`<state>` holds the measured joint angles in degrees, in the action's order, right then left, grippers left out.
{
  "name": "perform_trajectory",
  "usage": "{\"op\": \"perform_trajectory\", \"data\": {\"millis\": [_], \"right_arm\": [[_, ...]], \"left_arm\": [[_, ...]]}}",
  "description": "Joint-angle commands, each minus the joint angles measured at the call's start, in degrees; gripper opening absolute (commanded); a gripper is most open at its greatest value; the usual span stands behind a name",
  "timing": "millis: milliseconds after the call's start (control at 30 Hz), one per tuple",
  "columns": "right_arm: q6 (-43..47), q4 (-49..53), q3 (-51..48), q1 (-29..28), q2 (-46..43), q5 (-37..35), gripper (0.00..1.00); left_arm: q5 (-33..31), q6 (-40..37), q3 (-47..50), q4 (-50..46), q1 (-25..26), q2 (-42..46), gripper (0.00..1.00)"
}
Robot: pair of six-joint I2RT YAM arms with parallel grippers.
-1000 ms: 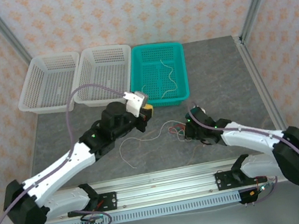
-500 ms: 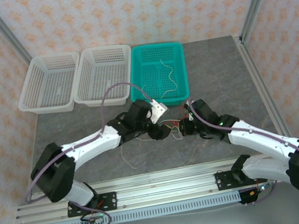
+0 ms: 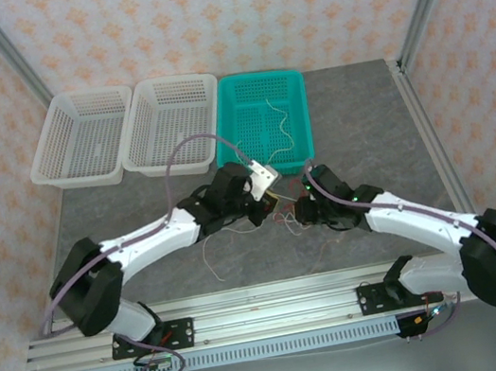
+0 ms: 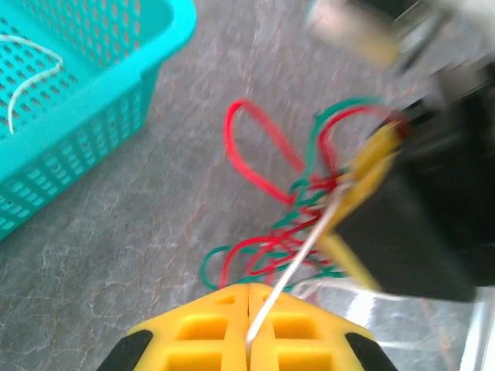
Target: Untangle the cables
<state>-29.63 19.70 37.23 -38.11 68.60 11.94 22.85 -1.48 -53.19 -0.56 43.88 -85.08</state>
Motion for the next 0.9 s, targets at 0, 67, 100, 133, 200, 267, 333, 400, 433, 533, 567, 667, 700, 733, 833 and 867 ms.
{"op": "perform_trajectory", "data": {"millis": [0,67,100,133,200,267,333,400,433,533,567,667,700,733,833,867], "right_arm": [[-9.17,7.95,-2.31,0.57,3.5,-9.83,0.26],[-11.15,7.0,-3.96,0.58,3.78,-10.49,0.26],[-11.49,6.19,-4.75,0.57,3.57,-10.54,0.26],[-11.29,5.27,-5.45,0.58,3.08,-10.29,0.26],[-10.09,4.57,-6.22,0.57,2.0,-10.09,0.26],[-9.14,5.65,-6.07,0.58,0.84,-10.43,0.27],[-8.76,7.09,-5.73,0.58,-0.21,-10.84,0.29],[-9.38,8.33,-5.85,0.58,-0.27,-11.47,0.32],[-10.3,8.83,-6.07,0.58,-0.07,-11.9,0.32],[-13.74,8.51,-7.34,0.7,0.61,-12.7,0.28],[-15.21,8.03,-7.99,0.81,0.69,-13.03,0.25],[-19.04,5.34,-10.5,2.2,1.32,-12.78,0.2],[-20.02,4.31,-11.29,3.09,1.61,-11.96,0.2],[-20.77,3.27,-12.03,4.18,1.94,-11.04,0.19],[-22.59,1.23,-13.86,6.53,2.4,-9.42,0.18],[-22.83,1.26,-14.1,6.87,2.48,-9.48,0.18]], "left_arm": [[-2.43,9.24,2.88,9.46,-2.87,7.88,0.0],[-3.32,12.58,4.31,11.47,-2.94,10.22,0.0],[-3.14,13.8,4.58,11.68,-2.94,10.57,0.0],[-2.92,15.04,4.54,11.55,-2.99,10.56,0.0],[-2.97,17.15,4.9,12.07,-2.93,10.04,0.0],[-3.6,18.84,5.57,13.35,-2.93,9.56,0.0],[-5.26,20.71,5.94,14.38,-3.05,9.32,0.0],[-6.16,23.23,6.36,15.54,-3.93,9.99,0.0],[-6.48,25.66,6.76,16.44,-5.1,10.97,0.0],[-5.97,30.16,7.46,18.28,-9.04,16.19,0.0],[-6.58,29.64,6.67,16.6,-9.52,17.88,0.0],[-6.89,27.26,3.03,8.97,-11.06,22.0,0.0],[-6.63,27.27,2.24,7.32,-11.57,22.89,0.0],[-6.16,27.54,1.8,6.29,-12.07,23.76,0.0],[-6.01,30.09,2.35,6.01,-13.94,26.96,0.0],[-6.41,31.18,2.75,6.18,-14.6,28.05,0.0]]}}
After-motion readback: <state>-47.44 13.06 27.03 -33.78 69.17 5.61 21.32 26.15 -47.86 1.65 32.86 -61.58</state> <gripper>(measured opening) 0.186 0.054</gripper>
